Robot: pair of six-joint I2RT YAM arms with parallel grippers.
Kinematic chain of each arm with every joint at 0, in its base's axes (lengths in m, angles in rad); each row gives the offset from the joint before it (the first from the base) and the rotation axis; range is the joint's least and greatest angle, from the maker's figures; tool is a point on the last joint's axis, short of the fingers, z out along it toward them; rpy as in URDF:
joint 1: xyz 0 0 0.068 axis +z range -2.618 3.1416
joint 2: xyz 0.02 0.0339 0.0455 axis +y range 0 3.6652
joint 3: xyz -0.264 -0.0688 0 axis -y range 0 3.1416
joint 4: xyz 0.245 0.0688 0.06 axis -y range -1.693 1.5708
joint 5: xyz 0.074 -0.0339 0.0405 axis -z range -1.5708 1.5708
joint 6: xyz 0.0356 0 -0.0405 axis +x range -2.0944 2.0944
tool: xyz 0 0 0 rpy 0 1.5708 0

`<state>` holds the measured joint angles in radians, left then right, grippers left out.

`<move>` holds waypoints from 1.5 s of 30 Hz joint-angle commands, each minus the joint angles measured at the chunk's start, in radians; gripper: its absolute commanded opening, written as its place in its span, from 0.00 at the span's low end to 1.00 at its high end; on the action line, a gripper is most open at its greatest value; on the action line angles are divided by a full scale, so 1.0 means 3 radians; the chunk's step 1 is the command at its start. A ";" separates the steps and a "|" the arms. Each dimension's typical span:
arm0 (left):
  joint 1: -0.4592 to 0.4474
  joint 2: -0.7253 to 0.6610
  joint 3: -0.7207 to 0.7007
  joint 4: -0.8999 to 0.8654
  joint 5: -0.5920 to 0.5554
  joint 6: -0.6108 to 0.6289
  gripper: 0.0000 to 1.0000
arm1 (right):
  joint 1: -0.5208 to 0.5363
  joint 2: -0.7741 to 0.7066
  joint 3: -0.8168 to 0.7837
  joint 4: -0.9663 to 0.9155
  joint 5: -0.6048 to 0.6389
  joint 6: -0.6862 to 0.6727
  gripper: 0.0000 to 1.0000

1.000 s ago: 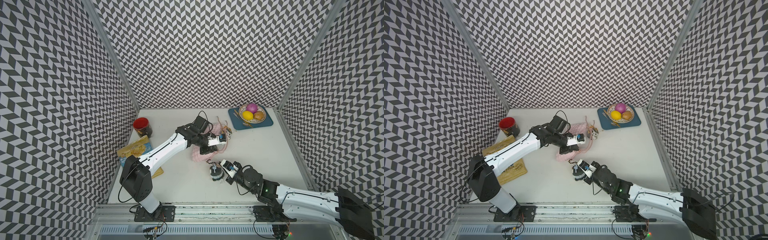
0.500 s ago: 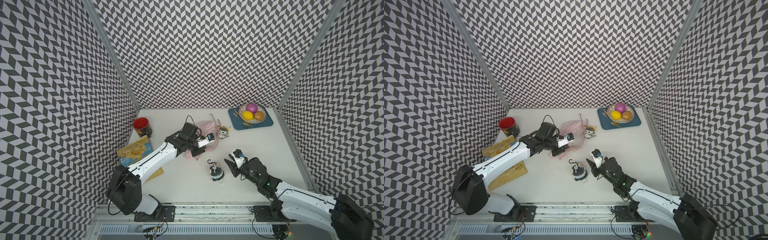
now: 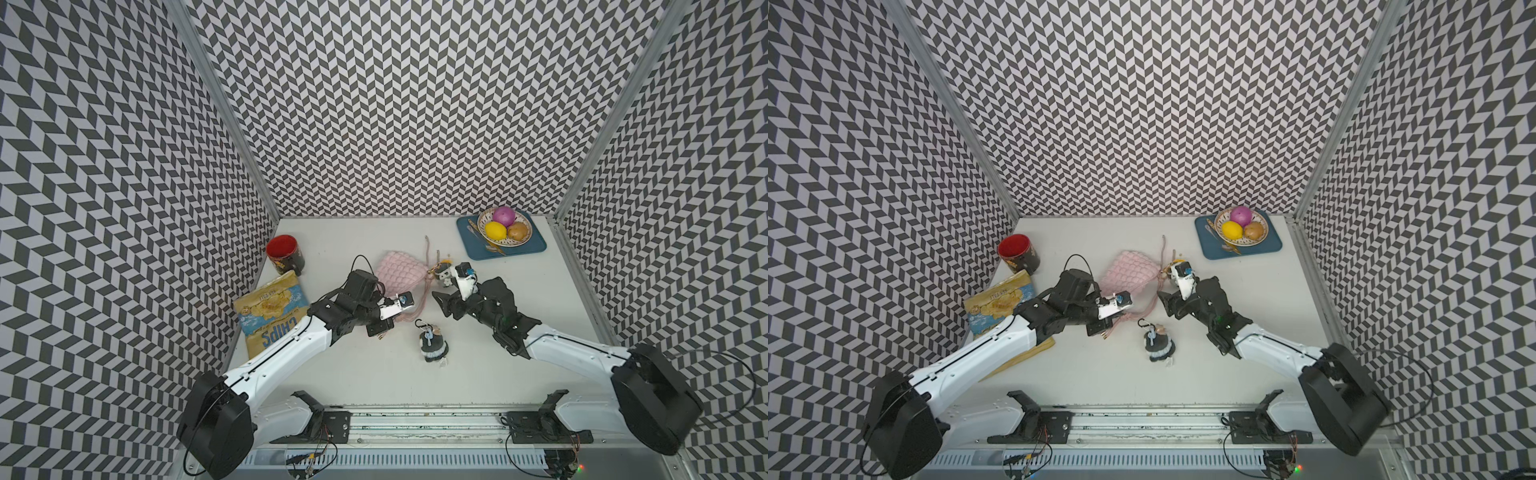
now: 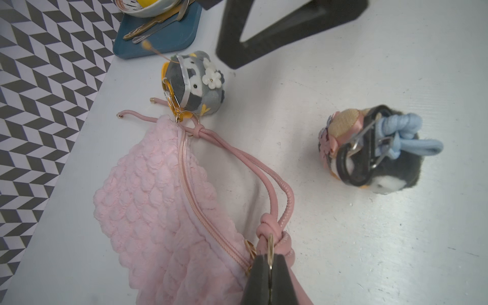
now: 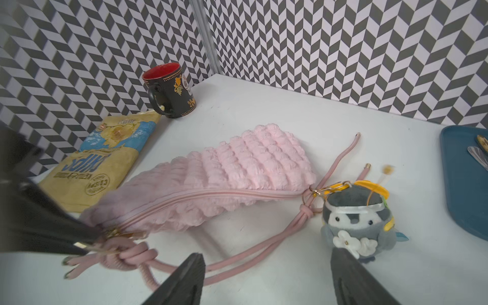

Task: Remove the decoration from the bag
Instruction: Adjust the bag at the center of the board.

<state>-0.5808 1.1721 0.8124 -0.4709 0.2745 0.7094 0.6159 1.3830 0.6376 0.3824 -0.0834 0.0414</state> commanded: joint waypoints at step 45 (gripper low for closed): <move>0.0470 -0.0227 -0.0094 0.0346 -0.0192 -0.0089 0.00 | -0.0381 0.2362 0.2548 -0.1977 -0.0675 -0.2259 0.00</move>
<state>-0.4484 1.1126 0.7834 -0.4129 0.2066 0.6930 0.5072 2.1155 1.4429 -0.1482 -0.2562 -0.6479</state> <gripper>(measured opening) 0.052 0.053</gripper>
